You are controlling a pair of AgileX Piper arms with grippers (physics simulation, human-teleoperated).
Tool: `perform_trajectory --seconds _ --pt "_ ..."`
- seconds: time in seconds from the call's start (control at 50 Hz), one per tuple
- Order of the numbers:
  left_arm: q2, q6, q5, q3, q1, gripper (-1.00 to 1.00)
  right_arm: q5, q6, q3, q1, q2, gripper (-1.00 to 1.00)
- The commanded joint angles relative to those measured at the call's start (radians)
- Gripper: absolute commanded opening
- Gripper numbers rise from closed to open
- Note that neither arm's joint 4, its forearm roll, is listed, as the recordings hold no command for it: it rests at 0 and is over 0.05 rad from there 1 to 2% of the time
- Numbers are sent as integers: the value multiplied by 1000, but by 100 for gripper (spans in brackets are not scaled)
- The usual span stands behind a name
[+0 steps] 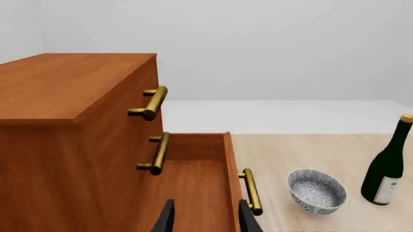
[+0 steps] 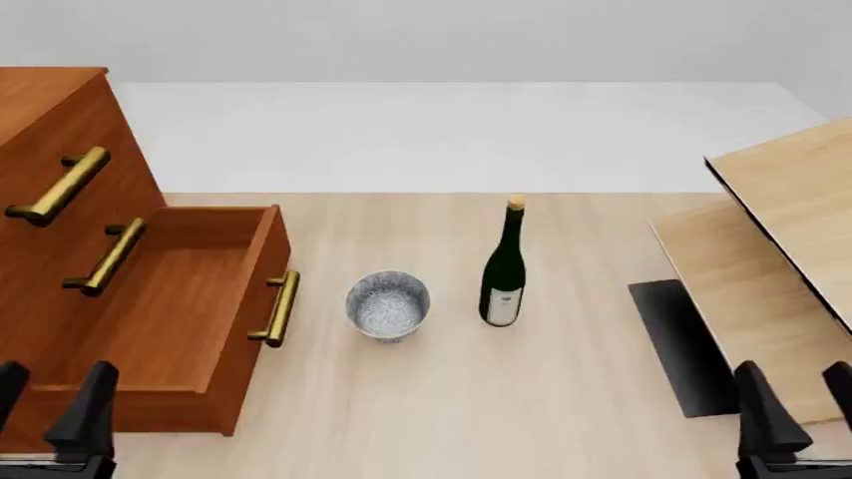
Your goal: Put the wine bottle in the bottom drawer of the cabinet.
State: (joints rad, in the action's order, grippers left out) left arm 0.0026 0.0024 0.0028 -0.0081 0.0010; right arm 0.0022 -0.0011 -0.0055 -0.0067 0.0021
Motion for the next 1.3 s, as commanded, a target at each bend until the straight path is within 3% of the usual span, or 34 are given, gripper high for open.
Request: perform_trajectory --seconds 0.02,0.32,0.44,0.5,0.58,0.62,0.68,0.82,0.86,0.94,1.12,1.16,1.3 --pt "11 13 -4 5 -6 100 -8 -5 -1 9 0 100" --pt "97 29 -58 -33 -11 100 -4 -2 1 19 5 100" --pt "227 67 -95 -95 -21 100 0 -4 2 26 2 100" --pt "271 32 -85 -143 -13 100 2 -1 2 26 1 100" --pt "394 98 -80 -207 23 100 3 -2 2 23 2 100" --pt "407 28 -30 -266 28 100 3 -3 2 25 2 100" --pt "436 71 8 -318 13 100 4 -2 2 23 2 100" --pt "508 84 84 -419 -16 100 3 -4 2 28 2 100" --pt "539 27 102 -452 -6 100 4 -5 2 27 1 100" --pt "568 47 127 -483 -52 100 5 -4 2 26 1 100" --pt "675 4 201 -592 -69 100 2 -4 2 26 5 100" --pt "715 -34 220 -615 -70 100 2 -5 3 29 5 100" --pt "790 0 282 -710 -99 100 3 -10 2 31 5 100"
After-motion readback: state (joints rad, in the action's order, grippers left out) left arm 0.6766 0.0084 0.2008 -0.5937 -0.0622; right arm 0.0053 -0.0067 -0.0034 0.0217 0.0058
